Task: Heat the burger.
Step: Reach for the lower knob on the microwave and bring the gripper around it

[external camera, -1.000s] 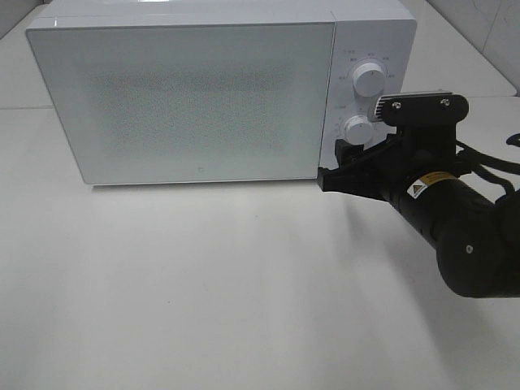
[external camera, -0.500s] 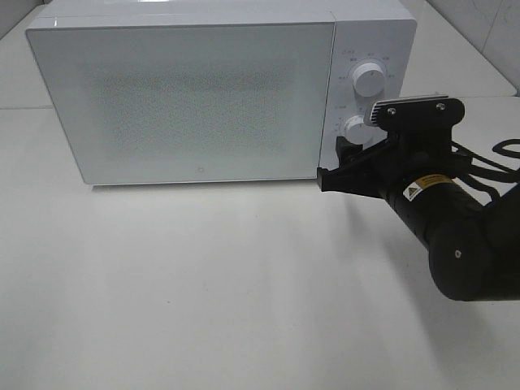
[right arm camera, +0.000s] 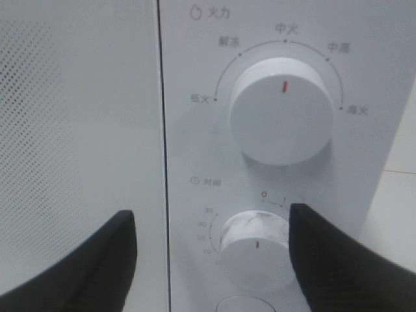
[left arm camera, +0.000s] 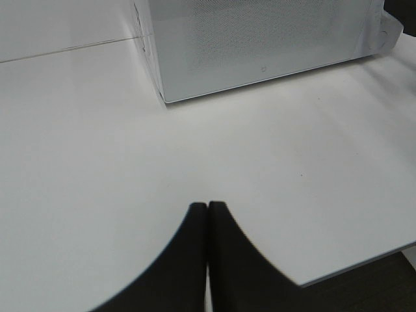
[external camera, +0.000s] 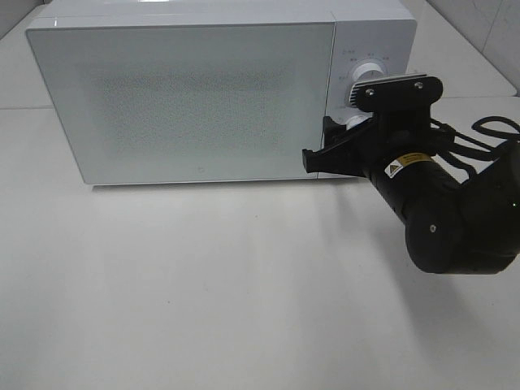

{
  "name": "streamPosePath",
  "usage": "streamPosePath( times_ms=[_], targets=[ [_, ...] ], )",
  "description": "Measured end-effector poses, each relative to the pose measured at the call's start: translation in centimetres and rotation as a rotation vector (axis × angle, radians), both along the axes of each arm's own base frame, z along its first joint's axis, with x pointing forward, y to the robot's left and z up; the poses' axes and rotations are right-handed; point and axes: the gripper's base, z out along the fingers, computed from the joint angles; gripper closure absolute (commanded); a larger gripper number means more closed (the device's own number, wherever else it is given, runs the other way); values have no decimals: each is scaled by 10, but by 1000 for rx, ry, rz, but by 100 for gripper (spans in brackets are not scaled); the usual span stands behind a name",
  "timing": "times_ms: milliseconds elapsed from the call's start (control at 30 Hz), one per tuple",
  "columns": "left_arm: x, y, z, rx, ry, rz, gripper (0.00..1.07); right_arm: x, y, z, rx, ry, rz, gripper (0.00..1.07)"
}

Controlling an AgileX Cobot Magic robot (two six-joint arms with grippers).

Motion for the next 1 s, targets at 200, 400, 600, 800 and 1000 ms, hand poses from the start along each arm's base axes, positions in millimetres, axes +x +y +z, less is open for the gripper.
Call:
streamPosePath(
  times_ms=[200,400,600,800,1000],
  targets=[
    [0,0,0,0,0,0,106,3,1,-14,-53,28,-5,44],
    [0,0,0,0,0,0,106,4,-2,-17,-48,39,-48,44],
    [0,0,0,0,0,0,106,4,-2,-17,-53,32,-48,44],
    [0,0,0,0,0,0,106,6,-1,-16,-52,27,-51,44],
    [0,0,0,0,0,0,106,6,-1,-16,-56,26,-51,44]
  ],
)
